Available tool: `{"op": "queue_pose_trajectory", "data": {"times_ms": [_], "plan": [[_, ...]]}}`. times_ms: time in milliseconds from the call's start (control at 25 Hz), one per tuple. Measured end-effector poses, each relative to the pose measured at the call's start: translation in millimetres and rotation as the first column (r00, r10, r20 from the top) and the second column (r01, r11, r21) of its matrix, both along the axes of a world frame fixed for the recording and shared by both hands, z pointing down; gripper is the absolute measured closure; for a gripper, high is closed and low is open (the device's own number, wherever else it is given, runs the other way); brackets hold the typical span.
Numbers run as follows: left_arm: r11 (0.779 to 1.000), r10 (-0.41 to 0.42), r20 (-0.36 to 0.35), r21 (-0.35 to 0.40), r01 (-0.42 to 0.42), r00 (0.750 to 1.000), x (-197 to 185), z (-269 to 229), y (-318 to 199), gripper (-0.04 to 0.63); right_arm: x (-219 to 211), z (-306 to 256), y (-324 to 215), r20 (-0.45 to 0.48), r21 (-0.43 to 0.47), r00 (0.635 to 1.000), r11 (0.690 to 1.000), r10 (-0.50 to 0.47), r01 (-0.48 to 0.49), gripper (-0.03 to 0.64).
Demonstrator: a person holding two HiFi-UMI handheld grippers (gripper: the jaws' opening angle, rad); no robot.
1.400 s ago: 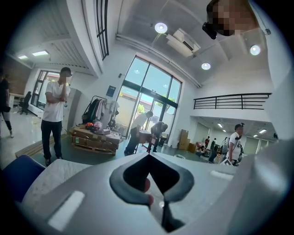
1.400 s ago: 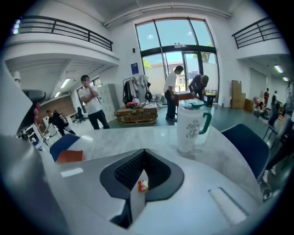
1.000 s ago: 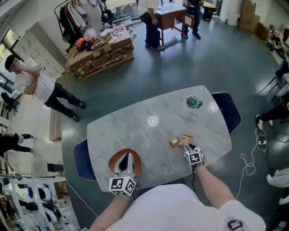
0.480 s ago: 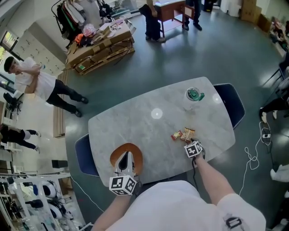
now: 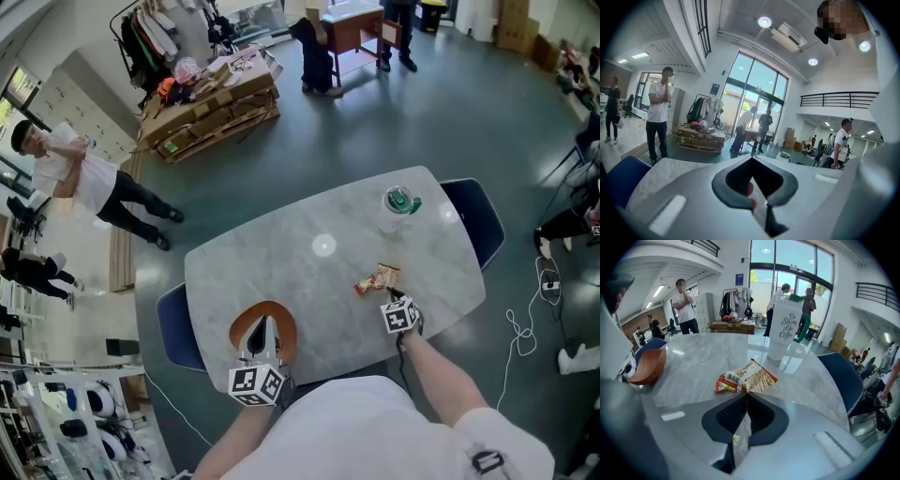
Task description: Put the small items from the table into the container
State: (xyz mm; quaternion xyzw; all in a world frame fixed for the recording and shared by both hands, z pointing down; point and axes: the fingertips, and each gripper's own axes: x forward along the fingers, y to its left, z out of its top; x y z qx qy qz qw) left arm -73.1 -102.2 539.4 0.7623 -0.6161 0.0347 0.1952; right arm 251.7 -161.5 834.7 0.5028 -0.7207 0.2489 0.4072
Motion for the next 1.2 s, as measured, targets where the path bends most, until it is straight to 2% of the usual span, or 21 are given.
{"op": "queue_pose_trajectory", "data": {"times_ms": [200,400,600,720,880,1040,1200], "plan": [[0.999,0.016,-0.017,0.039,-0.015,1.000,5,-8,-10,0.591,-11,-82,-18,0.092,0.159,0.995,0.986,0.035,-0.049,0.584],[0.997,0.022,-0.039,0.075,-0.019,0.999,5,-21,-21,0.591,-30,-188,-34,0.210,0.331,0.977,0.939,0.028,-0.098,0.584],[0.995,0.011,-0.069,0.104,-0.004,0.998,1,-34,-26,0.591,-59,-273,-26,0.287,0.449,0.956,0.890,-0.056,-0.083,0.584],[0.993,0.003,-0.068,0.119,0.005,0.998,-1,-39,-25,0.591,-76,-297,-17,0.296,0.481,0.948,0.876,-0.114,-0.045,0.584],[0.990,-0.036,-0.068,0.131,0.045,0.997,-5,-43,-19,0.591,-94,-312,-10,0.336,0.479,0.926,0.878,-0.172,-0.011,0.584],[0.981,-0.112,-0.069,0.155,0.121,0.991,-20,-54,1,0.591,-127,-330,2,0.348,0.490,0.897,0.869,-0.271,0.073,0.584],[0.958,-0.221,-0.059,0.176,0.228,0.974,-56,-69,35,0.592,-179,-348,19,0.340,0.497,0.851,0.845,-0.399,0.197,0.586]]}}
